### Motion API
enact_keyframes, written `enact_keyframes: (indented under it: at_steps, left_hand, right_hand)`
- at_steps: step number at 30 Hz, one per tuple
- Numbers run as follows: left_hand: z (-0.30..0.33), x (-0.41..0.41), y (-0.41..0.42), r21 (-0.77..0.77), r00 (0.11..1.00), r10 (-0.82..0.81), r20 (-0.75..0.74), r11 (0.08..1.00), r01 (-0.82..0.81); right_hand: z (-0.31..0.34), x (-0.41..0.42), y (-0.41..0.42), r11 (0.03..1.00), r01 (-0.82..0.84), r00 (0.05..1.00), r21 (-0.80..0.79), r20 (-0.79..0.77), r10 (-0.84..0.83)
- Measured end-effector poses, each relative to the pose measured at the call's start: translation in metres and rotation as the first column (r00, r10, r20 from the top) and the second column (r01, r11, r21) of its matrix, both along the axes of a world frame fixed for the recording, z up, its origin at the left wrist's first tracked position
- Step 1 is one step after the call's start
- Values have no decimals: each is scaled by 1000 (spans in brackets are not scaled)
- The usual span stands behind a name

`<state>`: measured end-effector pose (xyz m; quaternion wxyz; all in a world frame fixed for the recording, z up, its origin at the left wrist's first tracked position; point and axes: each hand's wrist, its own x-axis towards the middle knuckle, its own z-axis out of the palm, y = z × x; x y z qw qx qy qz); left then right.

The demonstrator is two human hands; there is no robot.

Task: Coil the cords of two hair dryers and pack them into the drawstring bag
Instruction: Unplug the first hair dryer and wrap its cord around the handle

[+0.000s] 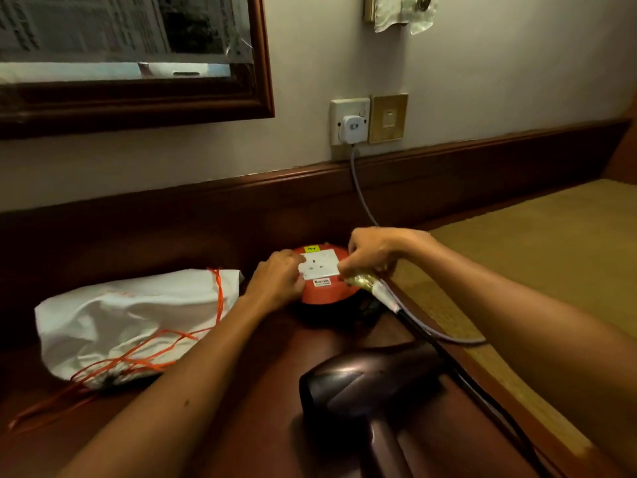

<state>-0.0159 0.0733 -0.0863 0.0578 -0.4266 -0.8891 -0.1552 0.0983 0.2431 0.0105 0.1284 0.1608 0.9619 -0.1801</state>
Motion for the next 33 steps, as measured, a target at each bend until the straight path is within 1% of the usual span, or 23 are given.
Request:
enact_keyframes:
  at_steps: [1, 2, 3, 4, 5, 7, 9, 11, 12, 13, 15, 19, 21, 22, 24, 25, 26, 27, 29, 30, 31, 32, 33]
  left_hand:
    - [3, 17, -1, 84, 999, -32, -8, 996, 32]
    - [5, 37, -3, 172, 996, -88, 7, 981, 85]
    - [8, 58, -5, 221, 985, -162, 59, 964, 146]
    - [11, 80, -8, 214, 961, -246, 128, 953, 215]
    - [14, 100, -10, 147, 932, -297, 205, 951, 271]
    - [11, 136, -16, -58, 903, -297, 311, 942, 331]
    - [0, 155, -23, -189, 926, -237, 294, 935, 299]
    - [-6, 159, -33, -197, 949, -162, 270, 956, 219]
    - [-6, 159, -40, -190, 955, -128, 267, 965, 182]
    - [-6, 158, -48, -188, 960, -91, 264, 972, 144]
    - [-2, 157, -69, -195, 965, -27, 261, 977, 80]
    - [2, 153, -115, -184, 966, 89, 242, 982, -45]
    - [1, 156, -131, -180, 971, 145, 187, 977, -112]
    - [0, 158, -136, -170, 974, 171, 146, 975, -146]
    - [-3, 166, -140, -138, 978, 194, 72, 973, -183]
    - [-7, 171, -141, -126, 983, 182, 26, 976, -177]
    - [-11, 176, -140, -109, 987, 154, -42, 981, -157]
    - [-14, 182, -139, -100, 985, 116, -131, 987, -129]
    - [-19, 193, -135, -91, 957, 45, -286, 993, -73]
    - [-18, 199, -133, -86, 933, -5, -361, 996, -29]
    - [-20, 205, -131, -105, 902, -69, -426, 994, 27]
    - [-22, 211, -131, -146, 871, -154, -467, 985, 96]
    - [-25, 215, -134, -196, 848, -251, -466, 964, 178]
  right_hand:
    - [-11, 16, 4, 1000, 4, 994, -15, 111, -2]
    - [-23, 32, 8, 1000, 17, 984, -23, 175, -13]
    - [-35, 46, 13, 999, 39, 981, -26, 193, -33]
    - [-46, 59, 17, 997, 65, 983, -33, 177, -58]
    - [-56, 69, 19, 995, 90, 988, -47, 126, -83]
    - [-73, 86, 19, 987, 145, 988, -64, -45, -148]
    - [-85, 98, 13, 977, 199, 947, -76, -241, -212]
    - [-93, 108, 5, 959, 251, 879, -128, -384, -281]
    - [-95, 113, 0, 947, 278, 848, -159, -422, -320]
    - [-96, 118, -4, 936, 305, 827, -175, -438, -351]
    - [-103, 129, -12, 932, 318, 826, -172, -433, -361]
    - [-135, 141, -28, 969, 224, 876, -103, -414, -247]
    - [-144, 145, -44, 970, 243, 882, -27, -410, -232]
    - [-143, 148, -56, 964, 262, 881, 48, -419, -219]
    - [-136, 158, -85, 950, 224, 852, 218, -517, -82]
    - [-132, 165, -100, 956, 161, 822, 246, -570, 9]
    - [-128, 177, -117, 971, 68, 807, 228, -585, 80]
    - [-127, 188, -129, 982, -38, 819, 184, -557, 136]
    - [-128, 209, -149, 963, -224, 884, 149, -386, 265]
    - [-128, 215, -154, 949, -278, 901, 152, -300, 312]
    - [-130, 217, -157, 940, -313, 907, 135, -252, 338]
    - [-130, 217, -160, 940, -327, 909, 91, -240, 340]
    - [-130, 215, -163, 943, -332, 907, 33, -261, 329]
